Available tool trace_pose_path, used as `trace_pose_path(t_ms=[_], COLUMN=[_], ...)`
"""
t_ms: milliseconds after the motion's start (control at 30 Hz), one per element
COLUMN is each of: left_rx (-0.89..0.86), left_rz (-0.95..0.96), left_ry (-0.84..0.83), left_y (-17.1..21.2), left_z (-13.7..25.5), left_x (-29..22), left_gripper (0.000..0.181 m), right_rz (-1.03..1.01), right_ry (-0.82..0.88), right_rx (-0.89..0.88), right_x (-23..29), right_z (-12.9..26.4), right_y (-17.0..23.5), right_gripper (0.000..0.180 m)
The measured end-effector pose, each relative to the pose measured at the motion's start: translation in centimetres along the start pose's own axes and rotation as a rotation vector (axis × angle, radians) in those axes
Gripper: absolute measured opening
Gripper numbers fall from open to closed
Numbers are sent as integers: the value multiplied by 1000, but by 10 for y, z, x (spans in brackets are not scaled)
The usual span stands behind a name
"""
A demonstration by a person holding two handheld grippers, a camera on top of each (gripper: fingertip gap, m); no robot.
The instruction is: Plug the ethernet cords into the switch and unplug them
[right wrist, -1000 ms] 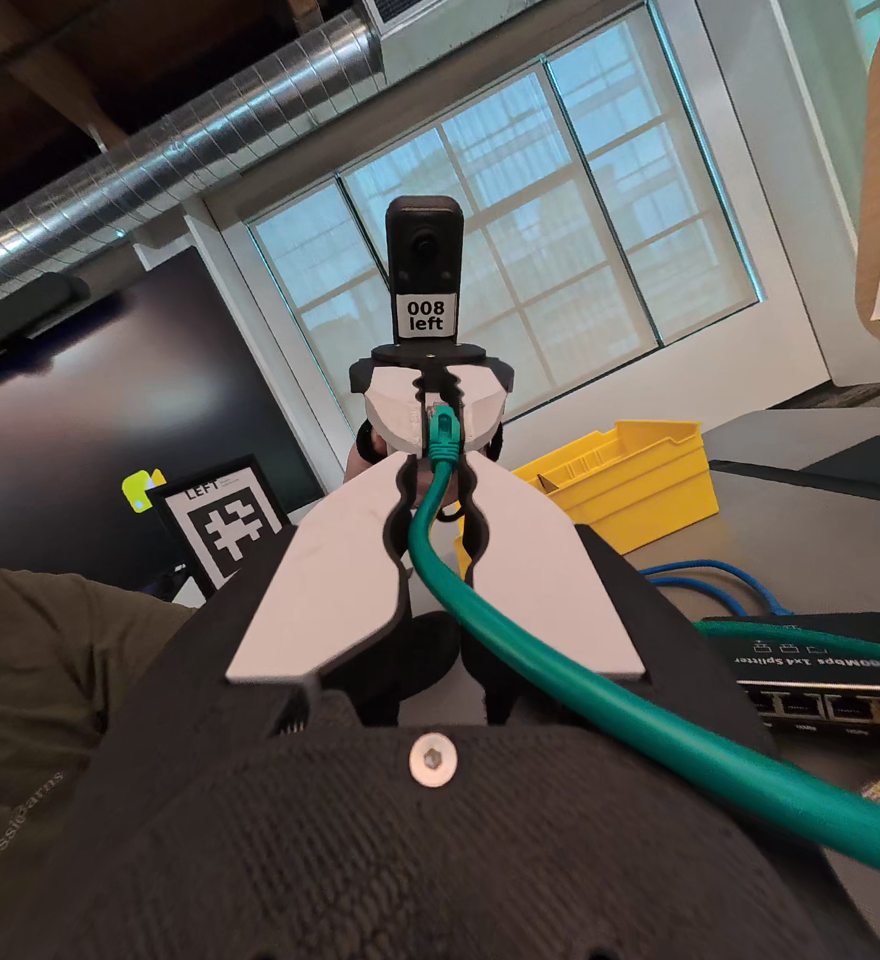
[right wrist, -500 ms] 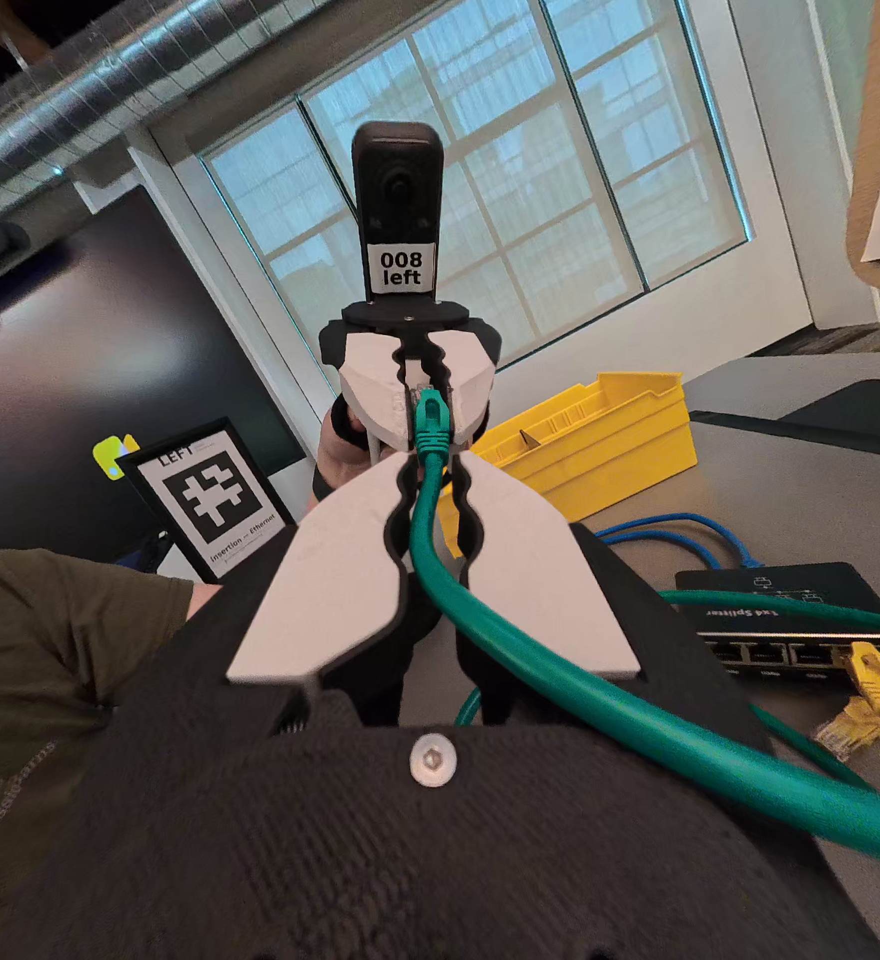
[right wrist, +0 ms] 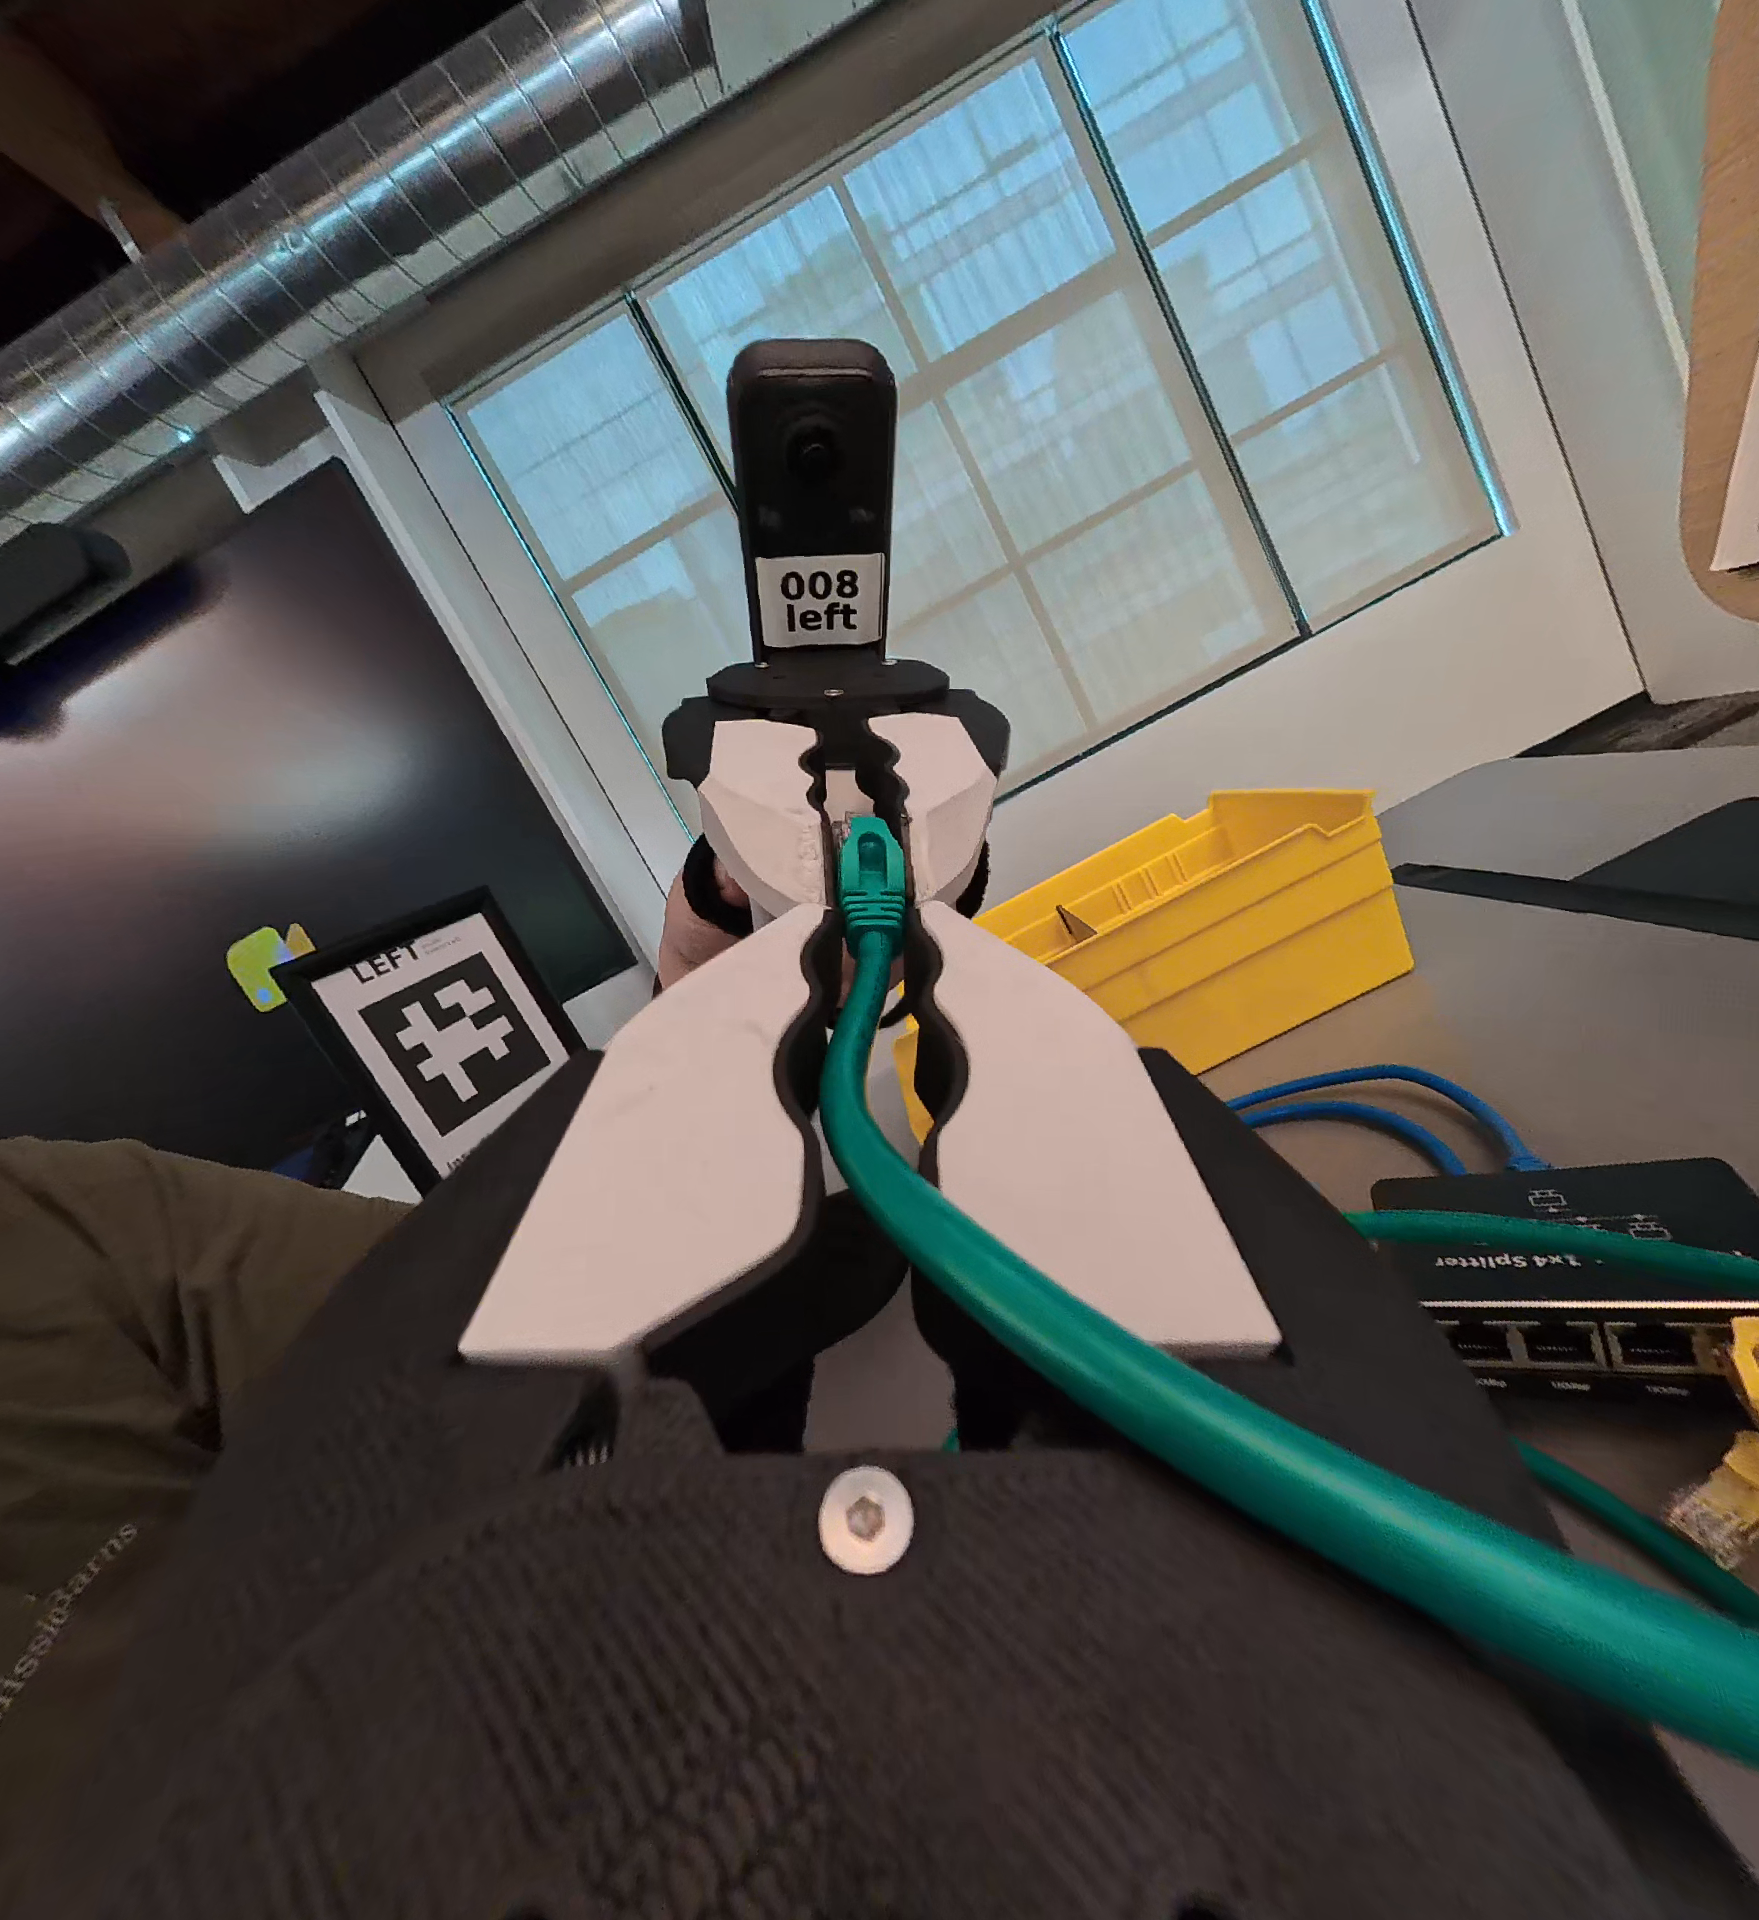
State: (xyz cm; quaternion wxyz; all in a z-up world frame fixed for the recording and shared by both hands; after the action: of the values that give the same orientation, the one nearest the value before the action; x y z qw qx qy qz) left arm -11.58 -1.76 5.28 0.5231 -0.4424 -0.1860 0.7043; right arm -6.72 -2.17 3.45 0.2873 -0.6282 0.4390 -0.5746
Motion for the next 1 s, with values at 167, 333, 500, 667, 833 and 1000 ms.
trace_pose_path(t_ms=[167, 333, 500, 667, 833, 1000], left_rx=[-18, 2, 223, 367, 553, 697], left_rz=[-1, -34, -110, -280, -362, -422], left_ry=[51, -239, -737, -817, -826, -879], left_y=[-1, 9, 43, 63, 86, 109], left_z=[0, 27, 46, 19, -15, -35], left_x=[-5, 25, 85, 102, 114, 130], left_gripper=[12, 44, 65, 72, 74, 79], right_rz=[33, 101, 252, 355, 342, 301], right_ry=[6, 106, 281, 357, 400, 572], right_rx=[24, 10, 40, 55, 114, 265], right_x=[5, -6, -15, -9, -25, -64], right_z=[2, 18, 39, 50, 58, 60], right_y=[-3, -13, -28, -41, -37, -10], right_gripper=[12, 12, 11, 12, 12, 11])
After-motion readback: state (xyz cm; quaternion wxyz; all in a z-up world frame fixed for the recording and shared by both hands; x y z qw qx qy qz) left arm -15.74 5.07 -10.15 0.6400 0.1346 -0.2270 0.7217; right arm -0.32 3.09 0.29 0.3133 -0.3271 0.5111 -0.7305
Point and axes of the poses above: each gripper's, where its closed fingertips meet, z back along the fingers, y out of its underside, x = y × z across the jaws, the point moved 3 cm from there along z, back along the fingers, and after that the axes turned 12 degrees about x, right-handed, at the moved point
